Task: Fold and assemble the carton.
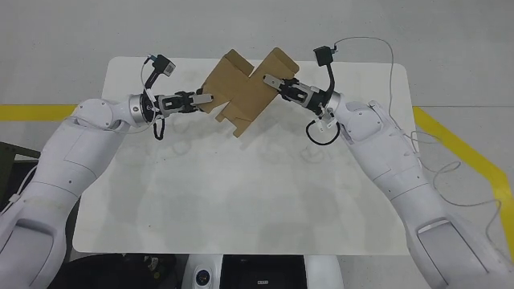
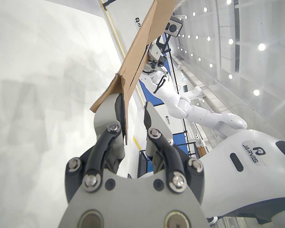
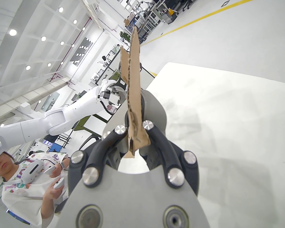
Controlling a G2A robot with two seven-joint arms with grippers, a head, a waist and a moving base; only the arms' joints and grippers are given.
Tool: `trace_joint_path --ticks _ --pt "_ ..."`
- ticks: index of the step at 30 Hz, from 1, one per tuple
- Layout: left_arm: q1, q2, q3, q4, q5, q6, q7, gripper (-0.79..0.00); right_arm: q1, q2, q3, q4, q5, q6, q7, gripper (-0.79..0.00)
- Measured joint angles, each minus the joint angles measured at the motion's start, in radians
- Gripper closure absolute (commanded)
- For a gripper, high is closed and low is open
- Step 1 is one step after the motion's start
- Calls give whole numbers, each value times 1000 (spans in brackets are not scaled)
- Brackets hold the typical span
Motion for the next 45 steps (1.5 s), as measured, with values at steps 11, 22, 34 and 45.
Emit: trace_joint_path --ticks 11,22,34,45 --pt "3 -18 -23 19 22 10 -8 0 -3 -6 9 3 3 -1 13 -785" --pt "-22 -27 -55 45 63 25 -41 0 -20 39 110 9 16 -14 171 -785" --pt "-38 -11 -34 -71 163 120 -136 0 -75 96 216 -127 262 -18 484 -785" --pt "-25 35 25 -235 166 128 -144 0 -48 106 79 -197 438 77 597 -705"
